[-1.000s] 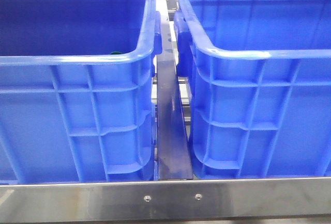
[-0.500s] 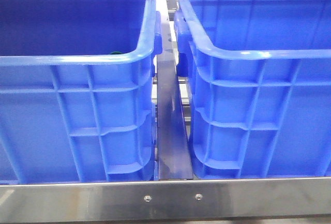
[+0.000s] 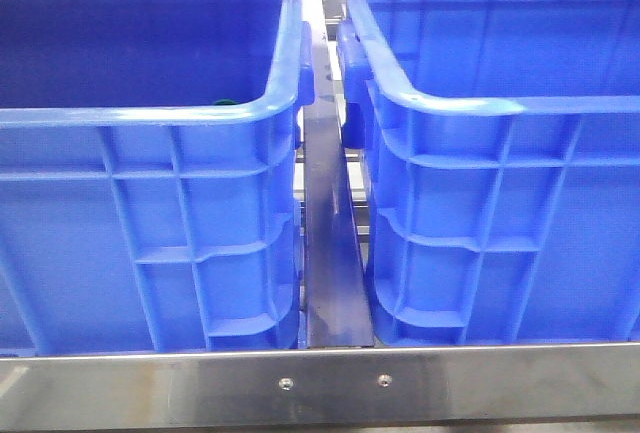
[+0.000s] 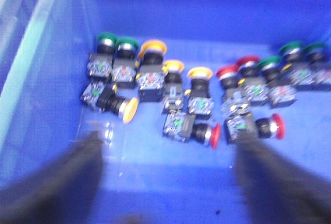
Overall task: Pick red and yellow buttons and place in box
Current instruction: 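Lower the red button into the empty bin and open the right gripper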
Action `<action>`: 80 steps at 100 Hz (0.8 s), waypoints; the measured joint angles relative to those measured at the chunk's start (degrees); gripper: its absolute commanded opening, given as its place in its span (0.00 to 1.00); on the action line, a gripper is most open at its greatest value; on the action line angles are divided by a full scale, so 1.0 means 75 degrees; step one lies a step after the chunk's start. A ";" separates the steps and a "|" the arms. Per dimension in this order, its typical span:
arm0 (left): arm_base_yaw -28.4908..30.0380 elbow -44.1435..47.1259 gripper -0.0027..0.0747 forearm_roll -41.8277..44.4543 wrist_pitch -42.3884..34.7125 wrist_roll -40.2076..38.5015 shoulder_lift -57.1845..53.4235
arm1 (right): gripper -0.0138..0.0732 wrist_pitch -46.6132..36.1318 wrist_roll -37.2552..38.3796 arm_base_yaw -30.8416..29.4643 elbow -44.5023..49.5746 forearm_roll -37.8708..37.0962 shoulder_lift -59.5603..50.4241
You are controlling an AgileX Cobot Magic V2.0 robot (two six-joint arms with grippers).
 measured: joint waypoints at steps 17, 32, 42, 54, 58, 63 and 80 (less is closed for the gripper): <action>0.0000 0.0161 0.01 0.0000 -0.0054 0.0000 -0.0375 | 0.43 -0.1116 -0.1705 0.0000 0.0000 0.0379 0.0097; 0.0000 0.0173 0.01 0.0000 -0.0186 0.0000 -0.0406 | 0.43 -0.1503 -0.3522 0.0000 0.0000 0.1534 0.0722; 0.0000 0.0173 0.01 0.0000 -0.0232 0.0000 -0.0406 | 0.43 -0.1545 -0.4719 0.0000 0.0000 0.2110 0.1303; 0.0000 0.0173 0.01 0.0000 -0.0249 0.0000 -0.0406 | 0.43 -0.1551 -0.5490 0.0000 -0.0100 0.2227 0.2033; 0.0000 0.0173 0.01 0.0000 -0.0249 0.0000 -0.0406 | 0.43 -0.1534 -0.5593 0.0000 -0.0187 0.2245 0.2264; 0.0000 0.0173 0.01 0.0000 -0.0249 0.0000 -0.0406 | 0.43 -0.1475 -0.5704 0.0000 -0.0303 0.2274 0.2523; 0.0000 0.0173 0.01 0.0000 -0.0249 0.0000 -0.0406 | 0.43 -0.1391 -0.5864 0.0000 -0.0818 0.2286 0.3256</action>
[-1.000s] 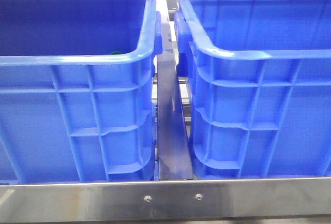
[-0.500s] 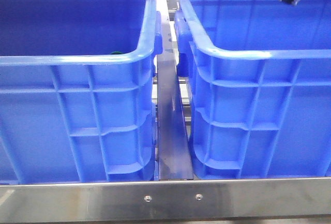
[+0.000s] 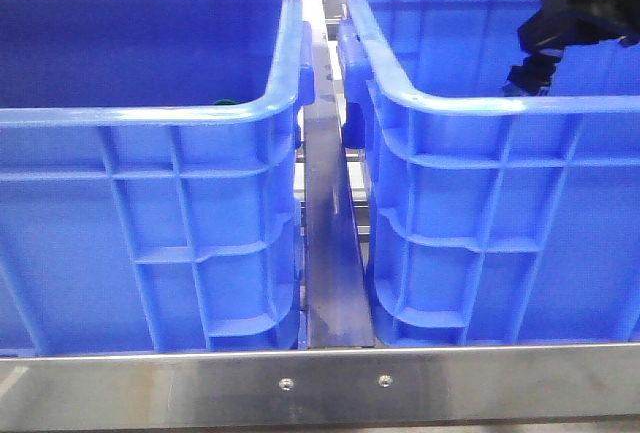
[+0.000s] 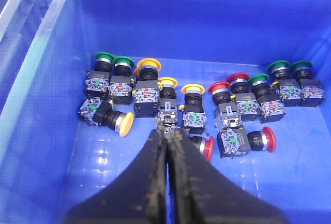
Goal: Pick red and yellow buttons and place in box
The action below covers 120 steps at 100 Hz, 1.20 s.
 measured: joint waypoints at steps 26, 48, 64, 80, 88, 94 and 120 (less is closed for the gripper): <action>0.0000 0.0000 0.01 0.0000 -0.0002 0.0000 0.0000 | 0.43 0.0016 -0.0262 0.0000 -0.0505 0.0035 0.0708; 0.0000 0.0000 0.01 0.0000 -0.0015 0.0000 0.0000 | 0.43 0.0074 -0.0338 0.0000 -0.0609 0.0112 0.1217; 0.0000 0.0000 0.01 0.0000 -0.0015 -0.0005 0.0000 | 0.53 0.0074 -0.0355 0.0000 -0.0628 0.0184 0.1249; 0.0000 0.0000 0.01 0.0000 -0.0015 -0.0005 0.0000 | 0.76 -0.0024 -0.0355 0.0000 -0.0593 0.0169 0.1235; 0.0000 0.0000 0.01 0.0000 -0.0015 -0.0005 0.0000 | 0.81 -0.0086 -0.0355 0.0000 -0.0577 0.0153 0.1163; 0.0000 0.0000 0.01 0.0000 -0.0015 -0.0005 0.0000 | 0.82 -0.0101 -0.0355 0.0000 -0.0577 0.0153 0.1035; 0.0000 0.0000 0.01 0.0000 -0.0015 -0.0005 0.0000 | 0.82 -0.0420 -0.0170 0.0000 -0.0260 0.0153 -0.0079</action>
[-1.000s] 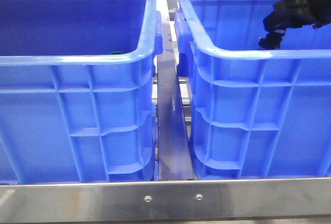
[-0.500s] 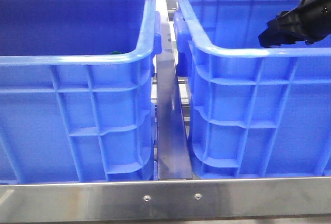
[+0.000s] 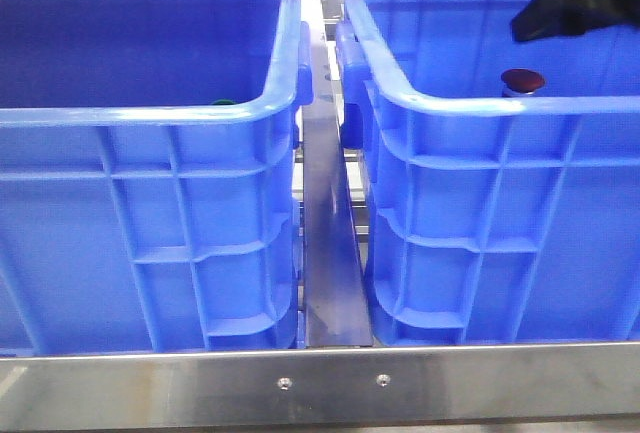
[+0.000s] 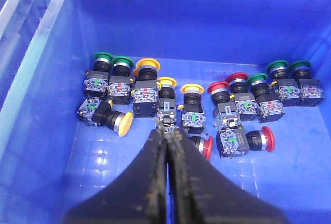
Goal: Pick red and yellow buttons and place in box
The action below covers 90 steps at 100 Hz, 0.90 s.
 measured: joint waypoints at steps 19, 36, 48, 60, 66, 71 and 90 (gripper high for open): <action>0.0000 0.0000 0.01 0.0000 0.0000 0.0000 0.0000 | 0.82 -0.0388 0.0563 0.0000 0.0731 0.0000 -0.1190; 0.0000 0.0000 0.01 0.0000 0.0000 0.0000 0.0000 | 0.82 -0.1163 0.0924 0.0000 0.1460 0.0000 -0.2350; 0.0000 0.0000 0.01 0.0000 0.0000 0.0000 0.0000 | 0.82 -0.2055 0.1087 0.0150 0.1894 0.0020 -0.3217; 0.0000 0.0000 0.01 0.0000 0.0000 0.0000 0.0000 | 0.82 -0.2954 0.1146 0.0602 0.2236 0.0064 -0.4046; 0.0000 0.0000 0.01 0.0000 0.0000 0.0000 0.0000 | 0.82 -0.3173 0.1158 0.0885 0.2405 0.0097 -0.4450; 0.0000 0.0000 0.01 0.0000 0.0000 0.0000 0.0000 | 0.82 -0.3239 0.1158 0.1085 0.2545 0.0110 -0.4759; 0.0000 0.0000 0.01 0.0000 0.0000 0.0000 0.0000 | 0.82 -0.3375 0.1209 0.1559 0.3107 0.0126 -0.5868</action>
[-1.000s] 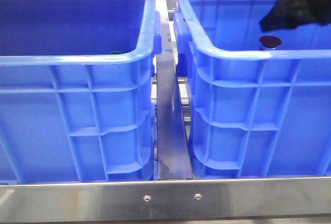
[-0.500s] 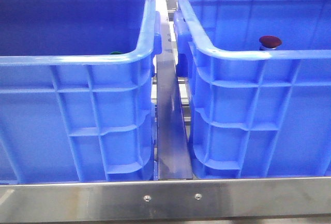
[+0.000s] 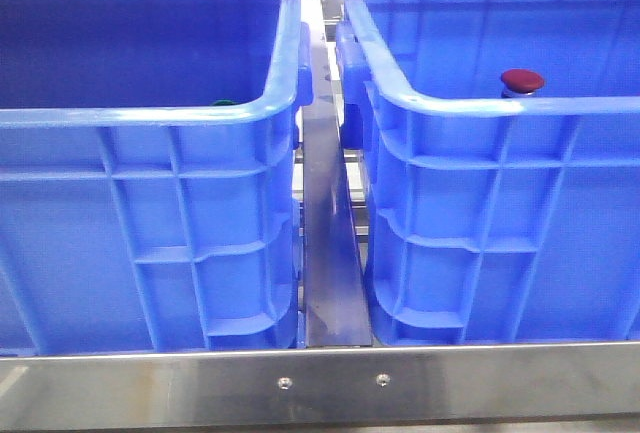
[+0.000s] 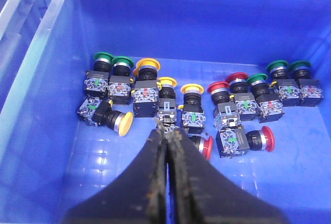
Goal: Pick red and yellow buttons and place in box
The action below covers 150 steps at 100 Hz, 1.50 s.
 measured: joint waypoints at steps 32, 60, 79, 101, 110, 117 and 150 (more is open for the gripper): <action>0.0000 0.0000 0.01 0.0000 0.0000 0.0000 0.0000 | 0.77 -0.0049 0.0283 0.0030 0.0837 0.0028 -0.2193; 0.0000 0.0000 0.01 0.0000 0.0000 0.0000 0.0000 | 0.28 -0.0036 0.0300 0.0030 0.0985 0.0028 -0.2936; 0.0000 0.0000 0.14 0.0000 0.0000 0.0000 0.0000 | 0.10 -0.0036 0.0312 0.0030 0.0985 0.0028 -0.2936; 0.0000 0.0000 0.73 0.0000 0.0000 0.0000 0.0000 | 0.10 -0.0036 0.0312 0.0030 0.0985 0.0028 -0.2936; 0.0000 0.0000 0.87 0.0000 0.0000 0.0000 0.0000 | 0.10 -0.0036 0.0312 0.0030 0.0985 0.0038 -0.2936; 0.0000 0.0000 0.88 0.0000 0.0000 0.0000 0.0000 | 0.10 -0.0036 0.0312 0.0030 0.0985 0.0038 -0.2936; 0.0000 -0.0956 0.84 -0.0061 0.0525 0.0000 0.1850 | 0.10 -0.0036 0.0312 0.0030 0.0985 0.0038 -0.2936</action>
